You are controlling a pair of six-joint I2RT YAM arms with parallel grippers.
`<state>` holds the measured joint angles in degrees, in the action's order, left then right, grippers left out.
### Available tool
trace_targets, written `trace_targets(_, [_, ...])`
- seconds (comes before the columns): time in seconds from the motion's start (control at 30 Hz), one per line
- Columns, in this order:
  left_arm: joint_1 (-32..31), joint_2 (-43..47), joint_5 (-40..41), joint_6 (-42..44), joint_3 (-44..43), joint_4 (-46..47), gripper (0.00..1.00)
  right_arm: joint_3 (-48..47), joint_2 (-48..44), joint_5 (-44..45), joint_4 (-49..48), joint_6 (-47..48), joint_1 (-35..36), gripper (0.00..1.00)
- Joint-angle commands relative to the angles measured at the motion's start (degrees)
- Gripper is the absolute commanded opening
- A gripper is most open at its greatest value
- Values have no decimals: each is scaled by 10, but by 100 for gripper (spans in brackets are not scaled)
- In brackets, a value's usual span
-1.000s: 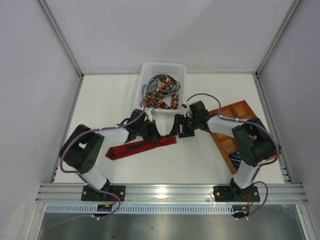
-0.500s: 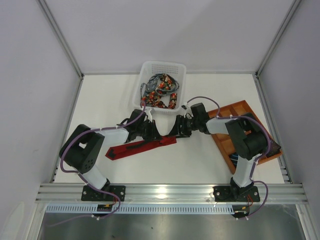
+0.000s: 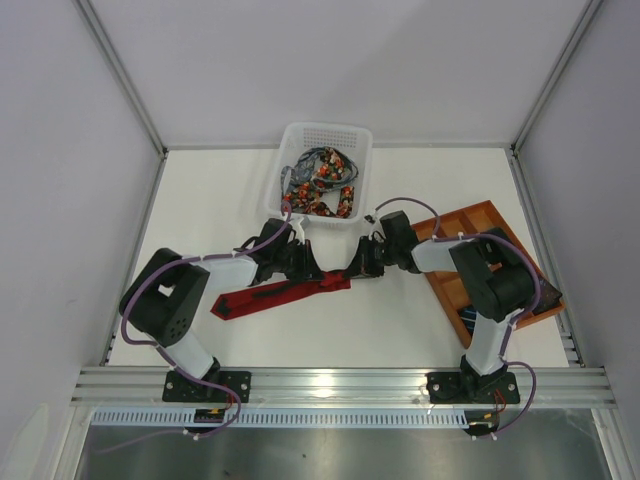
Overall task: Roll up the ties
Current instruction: Roll the tie
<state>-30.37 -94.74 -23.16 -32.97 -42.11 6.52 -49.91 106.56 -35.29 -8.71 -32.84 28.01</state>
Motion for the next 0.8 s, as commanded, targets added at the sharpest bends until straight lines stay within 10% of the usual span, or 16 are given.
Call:
trace_targets(0.0, [4,-14,15,19,3,-17,11,19,-38,49,0,-6,5,14])
trace_targets(0.1, [4,-13,14,19,2,-19,11,40,-65,69,11,-2,3,46])
trace_targets(0.23, [4,-11,17,20,4,-18,11,59,-74,58,8,3,2,57])
trace_targets(0.67, [4,-8,16,20,3,-21,10,55,-43,43,-3,-1,23,36])
trace_targets(0.77, [4,-11,16,19,3,-19,10,56,-39,44,-3,1,24,0])
